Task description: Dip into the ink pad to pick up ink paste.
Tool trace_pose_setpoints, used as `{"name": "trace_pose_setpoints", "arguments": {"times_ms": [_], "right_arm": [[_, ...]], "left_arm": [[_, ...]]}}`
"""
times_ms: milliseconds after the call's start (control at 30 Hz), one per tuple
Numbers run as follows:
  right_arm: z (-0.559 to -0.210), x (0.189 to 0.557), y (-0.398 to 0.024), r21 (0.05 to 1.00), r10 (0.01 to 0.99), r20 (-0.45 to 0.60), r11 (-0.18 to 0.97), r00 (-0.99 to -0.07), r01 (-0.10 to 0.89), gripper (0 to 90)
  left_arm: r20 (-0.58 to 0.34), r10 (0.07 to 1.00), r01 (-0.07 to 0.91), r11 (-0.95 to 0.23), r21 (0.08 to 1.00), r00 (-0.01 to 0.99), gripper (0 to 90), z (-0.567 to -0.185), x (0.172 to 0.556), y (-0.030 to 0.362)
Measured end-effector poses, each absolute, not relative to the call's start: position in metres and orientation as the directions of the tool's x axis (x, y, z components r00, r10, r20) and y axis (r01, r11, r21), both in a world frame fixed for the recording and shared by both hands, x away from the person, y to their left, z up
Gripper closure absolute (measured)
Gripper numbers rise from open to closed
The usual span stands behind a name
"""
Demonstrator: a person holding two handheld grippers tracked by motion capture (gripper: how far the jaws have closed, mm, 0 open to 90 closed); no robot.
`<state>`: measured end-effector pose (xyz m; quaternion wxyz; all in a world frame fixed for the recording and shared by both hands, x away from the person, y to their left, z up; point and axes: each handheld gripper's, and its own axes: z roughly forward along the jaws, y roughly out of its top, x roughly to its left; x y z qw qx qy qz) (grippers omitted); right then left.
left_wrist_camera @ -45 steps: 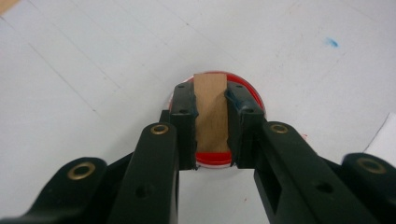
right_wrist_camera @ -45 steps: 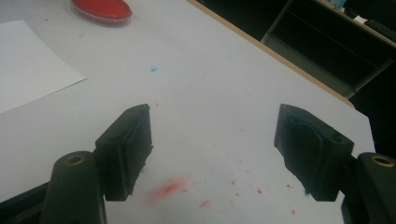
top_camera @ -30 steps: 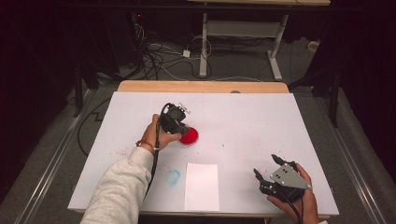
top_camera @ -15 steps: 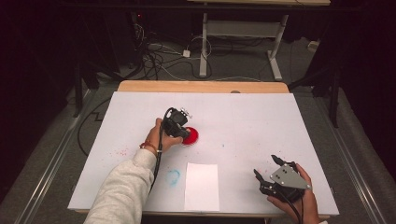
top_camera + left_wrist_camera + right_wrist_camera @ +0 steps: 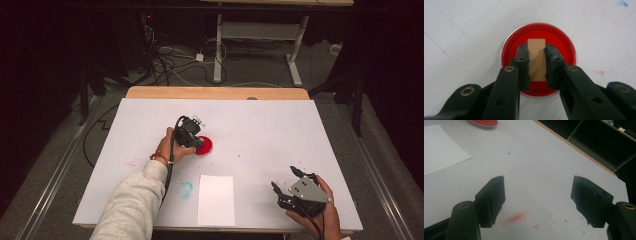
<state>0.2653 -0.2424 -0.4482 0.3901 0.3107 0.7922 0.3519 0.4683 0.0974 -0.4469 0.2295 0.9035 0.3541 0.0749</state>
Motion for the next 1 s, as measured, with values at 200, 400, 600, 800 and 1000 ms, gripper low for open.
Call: {"name": "trace_pose_setpoints", "arguments": {"times_ms": [200,400,600,800,1000], "right_arm": [[-0.449,0.265,-0.24,0.799,0.764,-0.4,0.561,-0.506,0.216,27.6],[-0.448,0.265,-0.24,0.803,0.76,-0.399,0.56,-0.513,0.205,27.5],[-0.448,0.265,-0.242,0.805,0.76,-0.392,0.556,-0.519,0.206,27.1],[-0.449,0.264,-0.243,0.805,0.755,-0.392,0.558,-0.526,0.202,27.0],[-0.45,0.264,-0.243,0.805,0.761,-0.389,0.555,-0.519,0.211,27.0]], "left_arm": [[-0.004,0.676,0.603,-0.656,0.454,0.737,73.8,-0.448,0.468,0.093],[-0.024,0.677,0.608,-0.645,0.464,0.736,73.8,-0.449,0.468,0.096],[-0.016,0.665,0.595,-0.658,0.462,0.747,73.8,-0.448,0.468,0.096],[-0.027,0.667,0.589,-0.638,0.497,0.745,73.8,-0.447,0.466,0.101],[-0.039,0.652,0.553,-0.609,0.568,0.757,73.7,-0.435,0.456,0.11]]}}
